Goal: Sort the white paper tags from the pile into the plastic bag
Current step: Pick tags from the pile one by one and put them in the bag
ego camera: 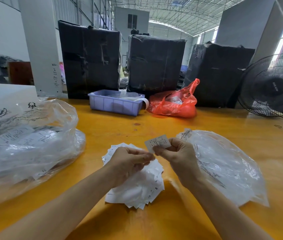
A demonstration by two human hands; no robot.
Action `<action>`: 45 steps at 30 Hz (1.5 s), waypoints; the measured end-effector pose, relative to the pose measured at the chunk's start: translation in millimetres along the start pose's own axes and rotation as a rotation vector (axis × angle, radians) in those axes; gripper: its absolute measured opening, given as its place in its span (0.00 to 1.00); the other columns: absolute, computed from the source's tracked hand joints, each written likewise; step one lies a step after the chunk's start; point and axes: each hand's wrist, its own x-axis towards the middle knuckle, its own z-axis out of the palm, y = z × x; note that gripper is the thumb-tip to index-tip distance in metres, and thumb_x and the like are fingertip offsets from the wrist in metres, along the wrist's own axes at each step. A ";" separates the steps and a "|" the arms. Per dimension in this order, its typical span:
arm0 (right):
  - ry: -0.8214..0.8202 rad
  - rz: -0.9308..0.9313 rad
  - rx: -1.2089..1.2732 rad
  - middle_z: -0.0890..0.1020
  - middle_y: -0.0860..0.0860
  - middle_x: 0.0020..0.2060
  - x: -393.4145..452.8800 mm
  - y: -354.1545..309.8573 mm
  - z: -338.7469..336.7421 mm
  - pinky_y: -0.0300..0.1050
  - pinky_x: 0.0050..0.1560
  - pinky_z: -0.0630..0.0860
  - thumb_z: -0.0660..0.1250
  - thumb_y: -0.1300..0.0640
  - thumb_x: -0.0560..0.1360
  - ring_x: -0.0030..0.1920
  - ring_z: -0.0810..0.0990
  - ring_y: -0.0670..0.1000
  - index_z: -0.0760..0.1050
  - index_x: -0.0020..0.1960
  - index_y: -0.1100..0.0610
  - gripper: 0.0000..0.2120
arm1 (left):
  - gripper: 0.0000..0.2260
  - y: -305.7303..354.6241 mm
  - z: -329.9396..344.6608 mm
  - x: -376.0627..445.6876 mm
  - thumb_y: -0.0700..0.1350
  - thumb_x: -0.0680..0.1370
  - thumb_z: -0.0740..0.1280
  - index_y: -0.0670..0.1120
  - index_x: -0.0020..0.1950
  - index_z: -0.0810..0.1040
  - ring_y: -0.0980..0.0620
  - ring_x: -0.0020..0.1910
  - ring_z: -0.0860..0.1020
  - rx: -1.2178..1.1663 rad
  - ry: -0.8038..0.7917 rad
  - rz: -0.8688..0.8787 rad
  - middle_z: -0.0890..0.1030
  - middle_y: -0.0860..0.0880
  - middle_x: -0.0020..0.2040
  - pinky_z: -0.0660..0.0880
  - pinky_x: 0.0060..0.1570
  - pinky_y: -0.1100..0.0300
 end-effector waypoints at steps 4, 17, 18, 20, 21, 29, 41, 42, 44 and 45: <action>-0.027 0.030 -0.043 0.85 0.58 0.38 0.8 1.7 0.4 0.49 0.44 0.79 0.75 0.63 0.68 0.40 0.83 0.54 0.81 0.42 0.62 0.05 | 0.05 2.0 -1.3 -0.7 0.36 0.66 0.73 0.36 0.41 0.83 0.56 0.30 0.78 -0.004 -0.007 -0.003 0.83 0.45 0.34 0.74 0.31 0.68; -0.293 0.141 -0.247 0.80 0.53 0.37 0.0 -3.3 -4.7 0.38 0.40 0.76 0.67 0.62 0.76 0.36 0.77 0.46 0.77 0.59 0.57 0.12 | 0.15 1.2 -4.8 5.0 0.53 0.72 0.68 0.42 0.37 0.83 0.54 0.34 0.80 0.341 0.102 0.157 0.84 0.44 0.36 0.74 0.31 0.67; -0.312 0.143 -0.267 0.79 0.52 0.37 -0.3 -3.8 -4.7 0.34 0.38 0.76 0.65 0.62 0.77 0.35 0.76 0.45 0.76 0.61 0.57 0.12 | 0.18 1.1 -4.6 4.5 0.55 0.72 0.67 0.40 0.38 0.83 0.53 0.35 0.80 0.378 0.104 0.162 0.84 0.41 0.38 0.74 0.31 0.66; -0.325 0.133 -0.282 0.78 0.52 0.38 -0.5 -5.0 -4.0 0.31 0.36 0.74 0.65 0.63 0.77 0.35 0.76 0.44 0.74 0.63 0.57 0.14 | 0.22 0.4 -4.4 2.9 0.57 0.71 0.66 0.37 0.40 0.83 0.53 0.34 0.80 0.431 0.097 0.168 0.83 0.38 0.39 0.74 0.32 0.63; -0.313 0.124 -0.276 0.79 0.52 0.39 -0.4 -5.4 -3.4 0.32 0.37 0.76 0.66 0.63 0.76 0.35 0.77 0.45 0.74 0.63 0.58 0.15 | 0.22 -0.1 -4.5 2.5 0.57 0.71 0.66 0.37 0.40 0.83 0.51 0.34 0.80 0.449 0.098 0.168 0.83 0.37 0.39 0.73 0.33 0.60; -0.144 0.004 -0.220 0.82 0.59 0.42 -1.1 -5.9 1.7 0.43 0.40 0.80 0.66 0.64 0.76 0.38 0.82 0.52 0.80 0.53 0.63 0.08 | 0.18 3.5 1.9 -1.4 0.55 0.75 0.63 0.43 0.38 0.83 0.54 0.31 0.80 0.475 0.037 0.195 0.82 0.47 0.31 0.74 0.29 0.64; 0.006 0.009 -0.054 0.83 0.53 0.39 -0.1 -6.8 0.9 0.35 0.38 0.77 0.73 0.66 0.70 0.37 0.81 0.47 0.80 0.50 0.60 0.10 | 0.10 2.7 3.9 0.8 0.47 0.77 0.68 0.40 0.46 0.83 0.56 0.30 0.71 0.386 0.083 0.178 0.76 0.48 0.34 0.70 0.29 0.66; 0.015 -0.008 -0.084 0.84 0.54 0.39 0.7 -5.4 0.6 0.36 0.38 0.77 0.73 0.66 0.70 0.37 0.81 0.46 0.81 0.50 0.61 0.09 | 0.07 3.1 2.6 0.6 0.44 0.75 0.69 0.41 0.45 0.83 0.56 0.29 0.72 0.377 0.090 0.190 0.77 0.48 0.33 0.71 0.30 0.66; 0.015 -0.037 -0.142 0.85 0.52 0.38 0.9 -3.6 1.2 0.36 0.38 0.77 0.73 0.65 0.70 0.35 0.81 0.43 0.82 0.50 0.61 0.09 | 0.03 4.5 0.8 -0.2 0.42 0.73 0.72 0.43 0.42 0.83 0.56 0.30 0.75 0.351 0.125 0.210 0.80 0.49 0.33 0.73 0.31 0.66; 0.011 -0.043 -0.160 0.85 0.50 0.38 0.8 -3.2 1.6 0.35 0.38 0.77 0.73 0.65 0.70 0.35 0.81 0.42 0.83 0.50 0.60 0.08 | 0.03 4.9 0.6 -0.5 0.42 0.73 0.72 0.43 0.42 0.83 0.56 0.31 0.77 0.338 0.142 0.217 0.82 0.48 0.34 0.74 0.32 0.66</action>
